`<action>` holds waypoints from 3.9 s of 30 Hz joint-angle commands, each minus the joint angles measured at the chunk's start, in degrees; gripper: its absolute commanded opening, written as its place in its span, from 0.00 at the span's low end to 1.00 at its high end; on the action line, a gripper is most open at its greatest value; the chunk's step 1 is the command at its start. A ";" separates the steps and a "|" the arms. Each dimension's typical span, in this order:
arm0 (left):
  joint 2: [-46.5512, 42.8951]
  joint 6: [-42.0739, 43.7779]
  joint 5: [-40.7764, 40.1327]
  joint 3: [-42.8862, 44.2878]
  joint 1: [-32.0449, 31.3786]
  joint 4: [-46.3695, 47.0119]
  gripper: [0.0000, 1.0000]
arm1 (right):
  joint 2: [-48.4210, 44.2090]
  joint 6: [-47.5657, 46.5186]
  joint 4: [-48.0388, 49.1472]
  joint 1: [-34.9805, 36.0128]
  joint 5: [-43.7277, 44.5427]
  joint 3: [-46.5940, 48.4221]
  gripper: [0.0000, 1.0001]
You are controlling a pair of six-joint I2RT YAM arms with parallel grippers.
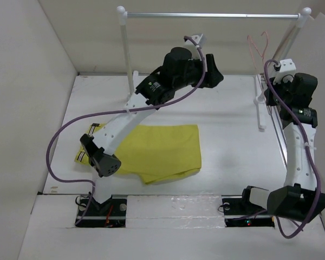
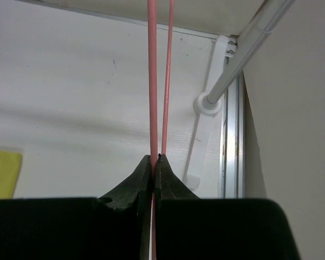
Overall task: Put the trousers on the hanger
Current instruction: Pick up the hanger from the clothesline, then place the trousers on the hanger.
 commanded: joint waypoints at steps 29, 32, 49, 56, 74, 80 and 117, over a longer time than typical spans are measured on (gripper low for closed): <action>8.76 -7.30 -22.34 -11.68 -7.14 8.42 0.53 | -18.58 15.12 2.16 37.06 20.51 -29.22 0.00; 8.95 -7.30 -24.19 -11.83 -7.14 8.23 0.44 | -17.88 15.83 1.55 39.34 23.06 -28.96 0.00; 9.75 -7.03 -27.53 -11.13 -7.67 4.89 0.00 | -18.05 16.88 -6.19 45.58 33.88 -29.30 0.00; 0.26 -15.90 -20.41 -30.71 -7.67 13.69 0.00 | -22.27 15.48 -10.15 42.87 25.28 -28.70 0.56; -7.49 -30.94 -19.97 -56.57 -11.19 25.29 0.00 | -18.58 3.00 -8.21 36.62 -11.11 -22.01 0.74; -6.95 -34.27 -22.17 -57.18 -12.24 23.53 0.00 | -18.75 2.47 -7.09 36.10 -11.22 -26.55 0.68; -5.55 -37.02 -40.71 -67.21 -12.51 19.66 0.00 | 9.56 33.06 61.59 26.53 -23.07 -56.65 0.00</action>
